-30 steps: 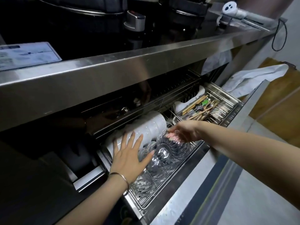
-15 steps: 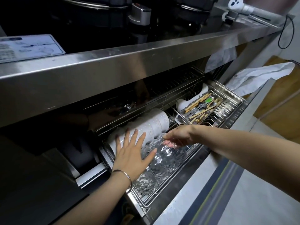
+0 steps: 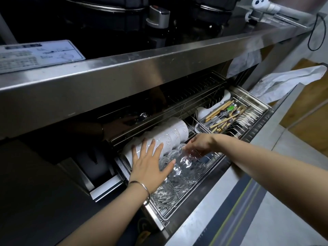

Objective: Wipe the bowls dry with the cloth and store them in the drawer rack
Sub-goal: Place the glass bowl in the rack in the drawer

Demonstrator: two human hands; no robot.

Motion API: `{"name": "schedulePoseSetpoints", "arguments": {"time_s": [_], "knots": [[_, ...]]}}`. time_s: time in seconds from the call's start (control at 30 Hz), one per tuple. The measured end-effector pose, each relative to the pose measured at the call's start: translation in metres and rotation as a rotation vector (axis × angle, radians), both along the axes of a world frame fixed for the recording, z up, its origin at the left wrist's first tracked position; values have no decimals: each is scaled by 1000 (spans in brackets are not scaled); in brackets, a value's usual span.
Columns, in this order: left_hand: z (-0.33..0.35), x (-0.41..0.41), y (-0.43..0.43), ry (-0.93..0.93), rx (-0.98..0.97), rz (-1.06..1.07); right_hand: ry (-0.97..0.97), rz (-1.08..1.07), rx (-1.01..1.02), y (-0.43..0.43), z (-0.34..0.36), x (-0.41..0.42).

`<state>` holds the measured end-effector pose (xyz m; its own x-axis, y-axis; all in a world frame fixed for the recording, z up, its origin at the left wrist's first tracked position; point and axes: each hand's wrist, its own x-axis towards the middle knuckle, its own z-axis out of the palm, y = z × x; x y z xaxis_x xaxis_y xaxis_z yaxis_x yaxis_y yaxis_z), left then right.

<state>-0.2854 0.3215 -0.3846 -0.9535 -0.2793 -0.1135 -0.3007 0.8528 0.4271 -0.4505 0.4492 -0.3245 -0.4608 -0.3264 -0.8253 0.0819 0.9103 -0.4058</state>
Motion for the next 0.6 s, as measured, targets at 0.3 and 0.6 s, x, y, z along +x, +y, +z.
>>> {"name": "schedulePoseSetpoints", "arguments": {"time_s": [0.3, 0.6], "knots": [[51, 18, 3, 101, 237, -10, 570, 244, -241, 31, 68, 56], [202, 105, -32, 475, 265, -101, 929, 278, -638, 5, 178, 175]]}}
